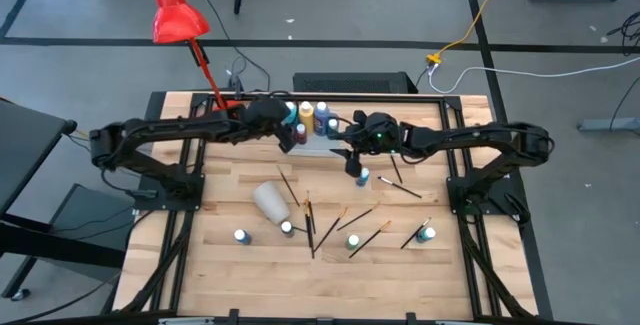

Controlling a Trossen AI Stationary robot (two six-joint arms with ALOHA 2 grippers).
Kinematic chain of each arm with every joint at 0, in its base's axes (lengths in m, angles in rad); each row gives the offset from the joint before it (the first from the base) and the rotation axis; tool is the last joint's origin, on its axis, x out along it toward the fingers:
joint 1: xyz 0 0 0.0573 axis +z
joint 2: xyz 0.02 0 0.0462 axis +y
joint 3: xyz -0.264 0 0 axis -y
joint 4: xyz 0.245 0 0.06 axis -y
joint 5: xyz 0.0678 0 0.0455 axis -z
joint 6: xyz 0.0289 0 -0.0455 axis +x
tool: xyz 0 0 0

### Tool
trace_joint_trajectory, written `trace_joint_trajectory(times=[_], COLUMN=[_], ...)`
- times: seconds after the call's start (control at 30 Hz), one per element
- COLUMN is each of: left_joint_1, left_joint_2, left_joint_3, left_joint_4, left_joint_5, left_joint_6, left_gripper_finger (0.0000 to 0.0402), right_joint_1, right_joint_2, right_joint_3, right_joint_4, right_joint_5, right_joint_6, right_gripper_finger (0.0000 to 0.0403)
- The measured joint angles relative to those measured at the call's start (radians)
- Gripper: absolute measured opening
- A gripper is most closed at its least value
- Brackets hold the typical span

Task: Pick & Place Paint Supplies
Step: Put the blue paint bottle into the white bin

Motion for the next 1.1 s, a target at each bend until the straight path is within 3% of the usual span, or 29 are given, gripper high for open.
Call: trace_joint_trajectory(times=[0.23,0.43,0.7,1.1], left_joint_1=[-0.026,-0.027,-0.027,-0.027], left_joint_2=[-0.061,-0.061,-0.06,-0.059], left_joint_3=[0.002,0.002,0.002,0.002], left_joint_4=[-0.003,-0.046,-0.062,-0.061], left_joint_5=[0.002,0.003,0.009,0.009], left_joint_6=[0.01,0.006,-0.019,-0.013], left_gripper_finger=[0.0168,0.0167,0.0167,0.0167], right_joint_1=[0.019,0.041,0.067,0.071], right_joint_2=[-0.157,-0.167,-0.162,-0.161], right_joint_3=[0.0,-0.005,-0.105,-0.12], right_joint_4=[-0.294,-0.472,-0.399,-0.308], right_joint_5=[0.0,-0.004,-0.007,-0.094], right_joint_6=[0.003,0.072,0.013,0.043], right_gripper_finger=[0.0178,0.0178,0.0178,0.0178])
